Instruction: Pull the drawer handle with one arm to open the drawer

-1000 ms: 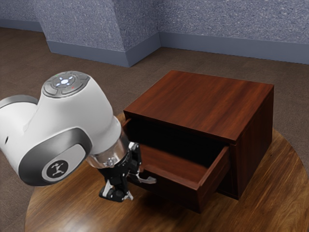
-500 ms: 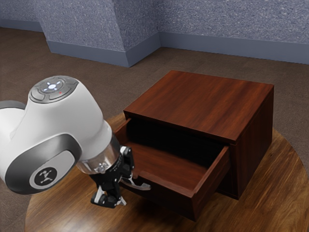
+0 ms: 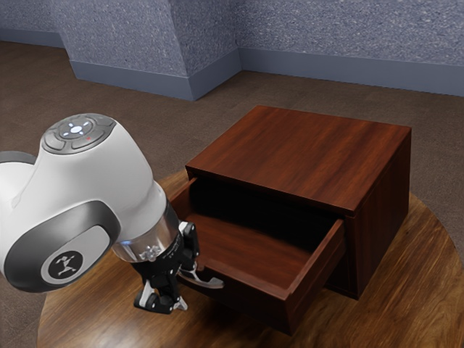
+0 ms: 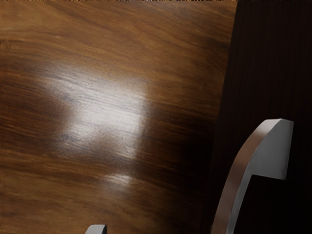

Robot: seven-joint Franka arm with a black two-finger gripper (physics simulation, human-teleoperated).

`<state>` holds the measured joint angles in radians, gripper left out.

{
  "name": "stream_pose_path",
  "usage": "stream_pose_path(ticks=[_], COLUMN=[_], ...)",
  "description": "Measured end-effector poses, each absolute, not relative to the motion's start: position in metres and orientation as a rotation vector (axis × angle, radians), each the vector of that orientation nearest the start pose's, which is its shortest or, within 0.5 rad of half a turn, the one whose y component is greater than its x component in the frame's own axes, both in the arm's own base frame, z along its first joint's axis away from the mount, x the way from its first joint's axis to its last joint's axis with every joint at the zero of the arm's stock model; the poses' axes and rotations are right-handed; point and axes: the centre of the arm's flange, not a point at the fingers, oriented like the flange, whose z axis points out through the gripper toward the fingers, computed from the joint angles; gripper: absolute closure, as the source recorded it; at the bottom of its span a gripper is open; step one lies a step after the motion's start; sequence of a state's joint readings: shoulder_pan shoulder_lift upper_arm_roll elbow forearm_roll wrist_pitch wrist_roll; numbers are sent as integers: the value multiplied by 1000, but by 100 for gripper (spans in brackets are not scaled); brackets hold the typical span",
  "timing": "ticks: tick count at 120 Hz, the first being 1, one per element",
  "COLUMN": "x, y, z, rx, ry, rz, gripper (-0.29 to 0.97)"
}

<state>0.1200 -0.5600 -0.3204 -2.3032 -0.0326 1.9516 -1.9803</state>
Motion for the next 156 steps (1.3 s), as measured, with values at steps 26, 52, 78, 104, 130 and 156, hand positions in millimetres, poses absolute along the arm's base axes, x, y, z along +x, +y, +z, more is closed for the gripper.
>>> stream_pose_path(ticks=[26, 52, 78, 104, 130, 156], x=[395, 393, 393, 393, 393, 392], y=[-104, -104, -109, -113, -118, -117], z=[563, 567, 574, 579, 583, 586], rx=[1863, 1861, 1863, 1868, 1872, 1867], ry=[2397, 2394, 2378, 2364, 2349, 2348], rz=[316, 324, 339, 351, 362, 366], gripper=[49, 48, 47, 52, 58, 64])
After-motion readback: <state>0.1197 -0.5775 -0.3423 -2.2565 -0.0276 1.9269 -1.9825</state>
